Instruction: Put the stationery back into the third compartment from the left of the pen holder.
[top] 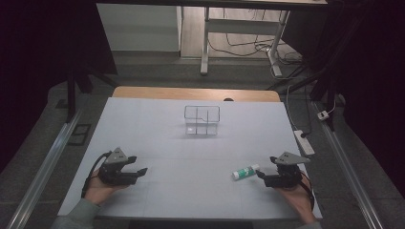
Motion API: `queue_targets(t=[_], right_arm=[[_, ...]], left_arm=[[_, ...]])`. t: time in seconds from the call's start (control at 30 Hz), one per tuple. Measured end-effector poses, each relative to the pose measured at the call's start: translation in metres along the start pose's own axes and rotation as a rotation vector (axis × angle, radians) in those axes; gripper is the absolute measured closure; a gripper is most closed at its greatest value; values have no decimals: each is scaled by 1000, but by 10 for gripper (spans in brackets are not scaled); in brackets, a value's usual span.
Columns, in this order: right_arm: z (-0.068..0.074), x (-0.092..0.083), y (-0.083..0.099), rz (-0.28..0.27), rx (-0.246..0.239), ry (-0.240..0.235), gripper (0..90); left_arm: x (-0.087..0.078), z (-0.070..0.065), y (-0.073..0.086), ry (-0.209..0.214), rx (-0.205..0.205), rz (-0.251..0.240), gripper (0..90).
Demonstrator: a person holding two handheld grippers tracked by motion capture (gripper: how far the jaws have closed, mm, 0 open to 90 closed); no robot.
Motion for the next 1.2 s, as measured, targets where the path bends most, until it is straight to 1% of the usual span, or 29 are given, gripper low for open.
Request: queue_targets(t=[0.03,0.17,0.33,0.5,0.57,0.67,0.77,0.83,0.87,1.0,1.03,1.1,1.13,1.2], right_arm=[[-1,-1,-3,6,-2,-5,209],[-6,-3,-20,-12,-15,-40,208],[-5,-4,-34,31,-95,-76,208],[-1,0,-44,85,-163,-129,202],[0,1,-47,108,-195,-127,200],[0,3,-51,134,-224,-136,201],[-1,4,-53,135,-232,-144,206],[-2,4,-53,149,-239,-145,206],[-3,5,-53,156,-253,-147,206],[-4,9,-56,188,-276,-185,206],[-5,11,-57,192,-295,-193,207],[-5,13,-57,214,-313,-204,210],[-6,14,-57,217,-321,-212,212],[-6,16,-56,230,-326,-231,211]], left_arm=[[1,-1,0,0,0,2,327],[1,-1,0,-1,4,11,326],[0,-1,1,5,3,13,325],[1,-2,1,5,3,16,324],[1,-2,1,5,4,20,324],[2,-2,1,7,4,26,323],[3,-3,1,10,7,28,323],[3,-3,1,11,8,30,323],[3,-3,1,11,10,32,322],[4,-3,1,13,14,38,322],[4,-3,1,14,13,37,322],[4,-3,1,15,12,38,322],[4,-3,1,16,11,38,322],[4,-2,1,16,11,40,321]])
Point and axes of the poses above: each handheld gripper's, and its own axes: x roughly forward along the jaws, y roughly out of its underside, z roughly to its left, the point moved 3 cm from there along x, roughly forward along the jaws, and after that the axes turned 2 degrees about -z, right-handed, at the moved point
